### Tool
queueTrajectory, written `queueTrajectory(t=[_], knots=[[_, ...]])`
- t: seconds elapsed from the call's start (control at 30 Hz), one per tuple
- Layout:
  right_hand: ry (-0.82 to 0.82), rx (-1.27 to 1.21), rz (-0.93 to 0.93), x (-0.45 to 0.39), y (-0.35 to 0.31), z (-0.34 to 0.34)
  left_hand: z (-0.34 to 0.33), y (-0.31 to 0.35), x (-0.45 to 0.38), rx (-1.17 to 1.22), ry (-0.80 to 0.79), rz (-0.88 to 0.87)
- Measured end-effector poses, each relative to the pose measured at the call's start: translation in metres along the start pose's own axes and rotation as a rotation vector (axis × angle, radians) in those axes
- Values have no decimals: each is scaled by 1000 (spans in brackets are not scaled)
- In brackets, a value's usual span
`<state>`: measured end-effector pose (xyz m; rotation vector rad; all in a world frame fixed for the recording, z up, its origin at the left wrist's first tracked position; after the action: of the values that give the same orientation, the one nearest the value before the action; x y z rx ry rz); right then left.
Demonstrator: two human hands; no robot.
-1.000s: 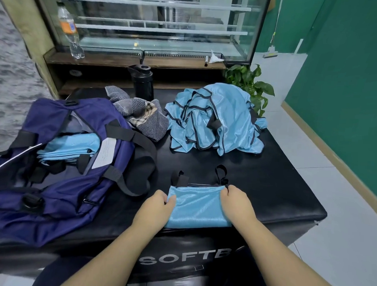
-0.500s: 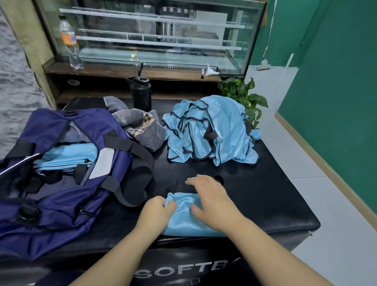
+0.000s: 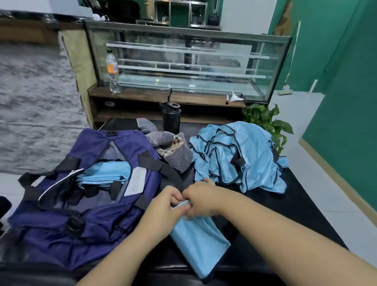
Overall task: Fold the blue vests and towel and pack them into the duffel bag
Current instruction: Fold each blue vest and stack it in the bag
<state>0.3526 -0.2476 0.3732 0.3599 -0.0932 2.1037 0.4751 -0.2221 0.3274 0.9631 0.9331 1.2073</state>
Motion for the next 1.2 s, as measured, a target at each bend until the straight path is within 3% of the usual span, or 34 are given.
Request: queueTrajectory(t=[0.2,0.37,0.5,0.63,0.8,0.93,1.07,1.2], knots=[[123,-317,-6,-20,1,33,53,4,-13,149,99,47],[259,-778,-99,-48,3,52,84,-3,-22,161,-21,121],[318,-1091,-175,-74,3,53,116,-11,-31,-29,-103,202],[310,-1282,-247,-105,-6,40,163,-19,-55,-183,6,258],[272,-1278,-404,-152,-27,12,203,-43,-86,-133,173,357],[211,-1184,-402,-184,-54,-1,222,-66,-109,-180,275,466],[150,-1156,-372,-213,-71,-2,231,-74,-129,-493,322,494],[153,-1096,-350,-225,-83,-1,232,-68,-139,-752,378,407]])
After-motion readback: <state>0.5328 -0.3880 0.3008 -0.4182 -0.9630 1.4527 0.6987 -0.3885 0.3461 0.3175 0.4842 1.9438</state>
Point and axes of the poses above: each hand's wrist, its own x-axis away from the middle knuckle, its own z-axis out of the back of the hand, y = z × x, the point moved 2 cm from there along -x, towards the middle knuckle, and after that the axes turned 10 degrees about x, right-handed, at the moved point
